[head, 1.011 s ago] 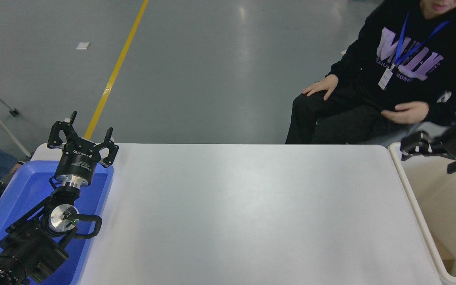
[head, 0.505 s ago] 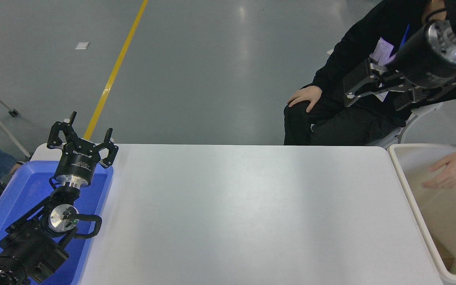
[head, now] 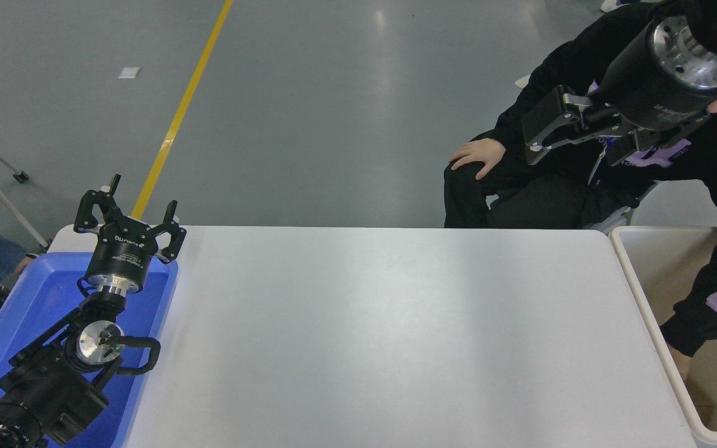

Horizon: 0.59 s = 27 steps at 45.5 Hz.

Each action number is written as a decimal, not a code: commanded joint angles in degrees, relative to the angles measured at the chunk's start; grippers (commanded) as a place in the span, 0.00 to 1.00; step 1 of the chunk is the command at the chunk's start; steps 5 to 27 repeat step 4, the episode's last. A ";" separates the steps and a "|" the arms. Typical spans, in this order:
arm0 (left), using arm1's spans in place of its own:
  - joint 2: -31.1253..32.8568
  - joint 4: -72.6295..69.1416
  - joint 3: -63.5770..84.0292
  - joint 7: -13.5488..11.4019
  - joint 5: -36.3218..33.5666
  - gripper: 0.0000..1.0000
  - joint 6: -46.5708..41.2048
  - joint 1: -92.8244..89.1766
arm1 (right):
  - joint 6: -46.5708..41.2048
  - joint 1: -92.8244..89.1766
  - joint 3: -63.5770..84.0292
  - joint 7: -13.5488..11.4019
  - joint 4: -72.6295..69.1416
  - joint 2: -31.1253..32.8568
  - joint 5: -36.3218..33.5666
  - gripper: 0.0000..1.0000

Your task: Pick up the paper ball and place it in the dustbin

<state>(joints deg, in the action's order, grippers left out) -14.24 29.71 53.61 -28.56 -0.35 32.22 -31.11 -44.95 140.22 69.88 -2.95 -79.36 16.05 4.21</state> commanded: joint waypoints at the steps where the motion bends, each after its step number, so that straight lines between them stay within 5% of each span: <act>1: 0.00 -0.01 0.00 0.00 0.00 0.98 0.04 0.00 | -0.05 -4.25 -0.80 -0.12 0.26 -1.73 0.01 1.00; 27: 0.00 -0.01 0.00 0.00 0.00 0.98 0.04 0.00 | -0.05 -4.78 -0.80 -0.12 0.44 -1.73 0.01 1.00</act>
